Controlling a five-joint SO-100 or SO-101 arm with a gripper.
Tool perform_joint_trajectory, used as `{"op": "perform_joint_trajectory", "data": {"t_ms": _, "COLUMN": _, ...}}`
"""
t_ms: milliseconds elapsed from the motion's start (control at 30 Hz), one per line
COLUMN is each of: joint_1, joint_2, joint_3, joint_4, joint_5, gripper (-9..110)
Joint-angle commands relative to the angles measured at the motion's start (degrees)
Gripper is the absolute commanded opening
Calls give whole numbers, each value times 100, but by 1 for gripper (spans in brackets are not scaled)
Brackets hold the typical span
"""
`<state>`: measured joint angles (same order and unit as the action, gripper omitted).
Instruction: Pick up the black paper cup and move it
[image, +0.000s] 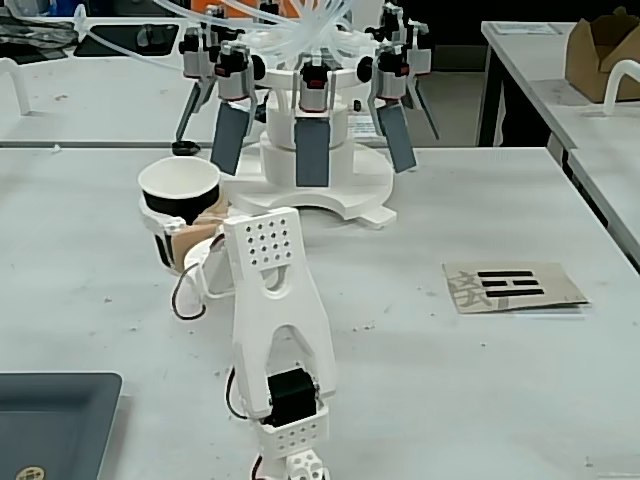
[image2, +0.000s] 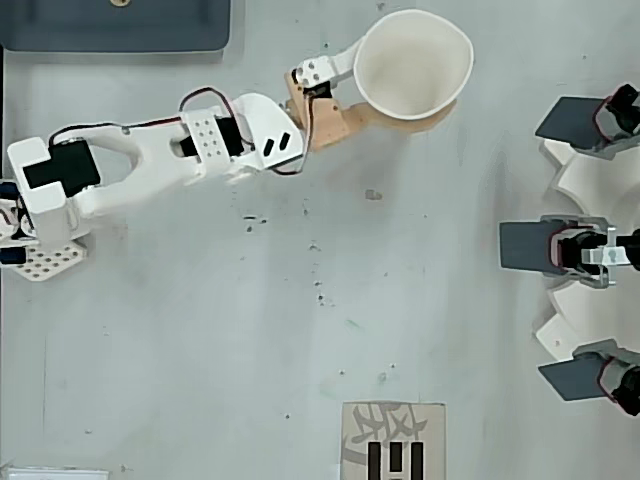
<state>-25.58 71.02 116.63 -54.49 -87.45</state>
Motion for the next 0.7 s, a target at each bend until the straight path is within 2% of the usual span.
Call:
{"op": "perform_joint_trajectory", "data": {"t_ms": 0, "joint_1": 114, "joint_2": 606, "joint_3": 185, "joint_4": -255, "joint_5": 35, "gripper": 5}}
{"op": "perform_joint_trajectory", "data": {"t_ms": 667, "joint_1": 492, "joint_2": 1854, "joint_3": 2479, "joint_4": -1433, "joint_5": -18, "gripper": 5}}
